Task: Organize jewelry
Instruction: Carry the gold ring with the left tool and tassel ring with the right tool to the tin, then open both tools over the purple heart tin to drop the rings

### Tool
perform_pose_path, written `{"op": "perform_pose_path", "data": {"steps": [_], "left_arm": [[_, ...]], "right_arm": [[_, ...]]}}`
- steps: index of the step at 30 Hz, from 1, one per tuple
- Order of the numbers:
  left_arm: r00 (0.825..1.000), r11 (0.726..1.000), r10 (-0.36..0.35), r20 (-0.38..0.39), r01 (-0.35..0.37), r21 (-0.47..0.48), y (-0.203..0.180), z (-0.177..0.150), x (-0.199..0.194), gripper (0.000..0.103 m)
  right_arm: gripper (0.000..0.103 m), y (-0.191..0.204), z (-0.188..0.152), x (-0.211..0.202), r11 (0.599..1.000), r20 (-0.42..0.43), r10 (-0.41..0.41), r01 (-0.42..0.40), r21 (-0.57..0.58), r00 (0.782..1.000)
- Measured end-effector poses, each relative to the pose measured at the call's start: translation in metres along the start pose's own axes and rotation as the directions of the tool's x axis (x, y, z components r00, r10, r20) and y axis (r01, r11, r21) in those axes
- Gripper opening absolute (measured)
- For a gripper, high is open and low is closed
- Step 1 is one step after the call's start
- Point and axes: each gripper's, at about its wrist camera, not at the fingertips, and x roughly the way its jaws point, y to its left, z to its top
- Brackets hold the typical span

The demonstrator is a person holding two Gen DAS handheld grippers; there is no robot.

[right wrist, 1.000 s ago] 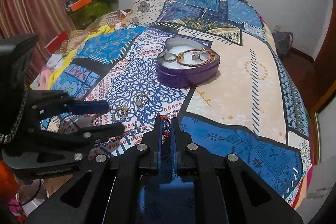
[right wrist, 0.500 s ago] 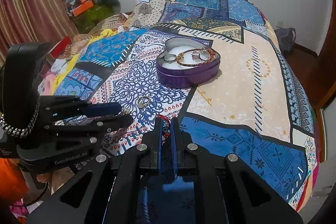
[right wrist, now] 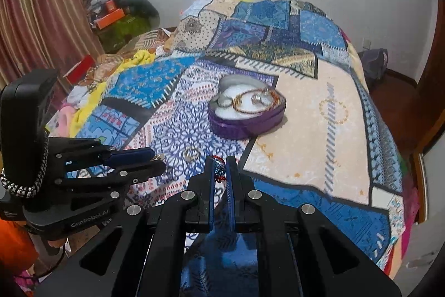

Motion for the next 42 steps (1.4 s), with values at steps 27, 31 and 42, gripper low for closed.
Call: {"op": "perform_pose_path", "data": {"steps": [27,31,42], "left_arm": [[0.992,0.999,-0.002,0.128,-0.003,0.035,0.014,0.066,-0.004,0.018],[0.991,0.999,-0.009,0.137,0.003,0.043,0.014,0.076,0.003,0.018],[0.991,0.998,-0.026,0.132,0.019,0.058,0.015,0.099,0.031,0.018]], "right_arm": [[0.007,-0.015,0.055,0.002,0.999,0.115,-0.018,0.012,0.046,0.993],[0.007,-0.020,0.063,0.007,0.998,0.124,-0.020,0.014,0.053,0.992],[0.007,-0.031,0.073,0.028,0.998,0.107,-0.014,0.008,0.060,0.994]]}}
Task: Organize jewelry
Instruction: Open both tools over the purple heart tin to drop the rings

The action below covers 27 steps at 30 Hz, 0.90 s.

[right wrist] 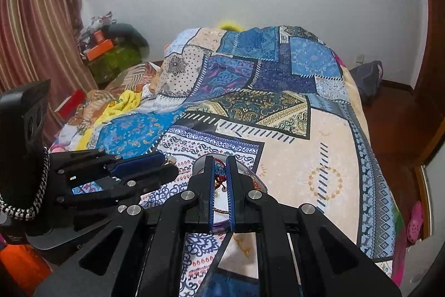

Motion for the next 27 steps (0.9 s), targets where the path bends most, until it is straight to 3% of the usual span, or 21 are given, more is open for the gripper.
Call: {"op": "perform_pose_path", "data": {"steps": [13,27], "left_arm": [[0.996,0.999,-0.042,-0.084,0.039,-0.033,0.011,0.004,0.045,0.018],[0.996,0.999,-0.038,-0.077,0.038,-0.005,0.005,0.007,0.044,0.018]], "right_arm": [[0.007,-0.015,-0.015,0.038,0.999,-0.126,0.038,-0.033,0.040,0.991],[0.007,-0.022,-0.017,0.047,0.998,-0.172,0.046,-0.037,0.055,0.984]]}}
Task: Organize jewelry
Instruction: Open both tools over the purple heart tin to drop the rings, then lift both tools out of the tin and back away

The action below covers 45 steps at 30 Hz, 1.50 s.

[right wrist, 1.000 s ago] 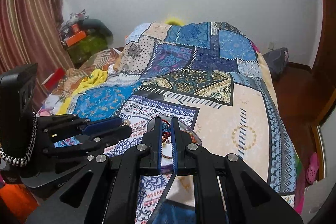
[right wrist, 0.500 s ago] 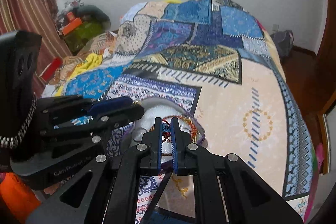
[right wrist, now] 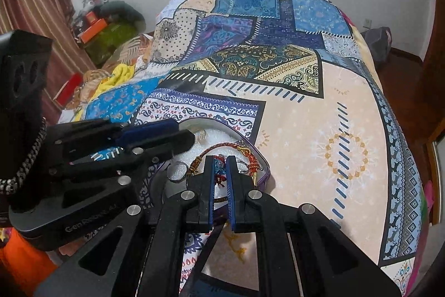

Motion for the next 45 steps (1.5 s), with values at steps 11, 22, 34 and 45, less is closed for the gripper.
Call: {"op": "perform_pose_path", "data": {"steps": [11,22,34,45], "left_arm": [[0.999,0.999,0.042,0.017,-0.043,0.025,0.000,-0.009,-0.023,0.018],[0.995,0.996,0.089,0.037,-0.090,0.020,0.002,-0.024,-0.054,0.030],[0.992,0.993,0.120,0.043,-0.120,0.001,0.000,-0.044,-0.092,0.041],[0.992,0.992,0.124,-0.015,-0.124,-0.005,-0.006,-0.078,-0.106,0.043]], "right_arm": [[0.032,0.010,-0.005,-0.005,0.998,-0.014,-0.046,0.045,-0.048,0.999],[0.040,0.022,-0.004,-0.027,0.994,0.052,-0.084,0.088,-0.072,0.995],[0.040,0.033,-0.012,-0.057,0.993,0.091,-0.089,0.096,-0.067,0.992],[0.040,0.043,-0.033,-0.071,0.993,0.079,-0.088,0.094,-0.072,0.993]]}}
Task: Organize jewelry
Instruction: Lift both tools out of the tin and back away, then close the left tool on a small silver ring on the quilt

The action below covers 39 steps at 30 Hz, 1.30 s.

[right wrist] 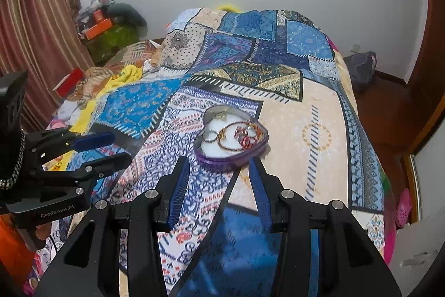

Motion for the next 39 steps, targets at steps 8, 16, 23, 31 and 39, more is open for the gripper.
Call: {"op": "perform_pose_path", "data": {"steps": [8,16,23,31,39], "left_arm": [[0.996,0.999,-0.040,-0.085,0.039,-0.008,-0.013,-0.024,0.018,0.043],[0.992,0.997,-0.071,-0.108,0.075,0.035,-0.032,-0.037,0.033,0.036],[0.989,0.996,-0.089,-0.120,0.090,0.005,-0.029,-0.038,0.045,0.025],[0.991,0.997,-0.076,-0.109,0.078,0.006,-0.029,-0.039,0.047,0.009],[0.994,0.997,-0.076,-0.074,0.075,-0.023,-0.017,-0.037,0.039,0.009]], "right_arm": [[0.040,0.002,-0.017,0.003,1.000,-0.036,0.015,-0.014,0.023,0.999],[0.040,0.001,-0.033,0.012,0.999,-0.080,0.027,-0.025,0.028,0.996],[0.040,-0.004,-0.038,0.017,0.998,-0.099,0.034,-0.030,0.047,0.994],[0.040,-0.004,-0.039,0.021,0.998,-0.109,0.038,-0.033,0.047,0.993],[0.040,0.006,-0.037,0.032,0.999,-0.132,0.040,-0.038,0.019,0.990]]}}
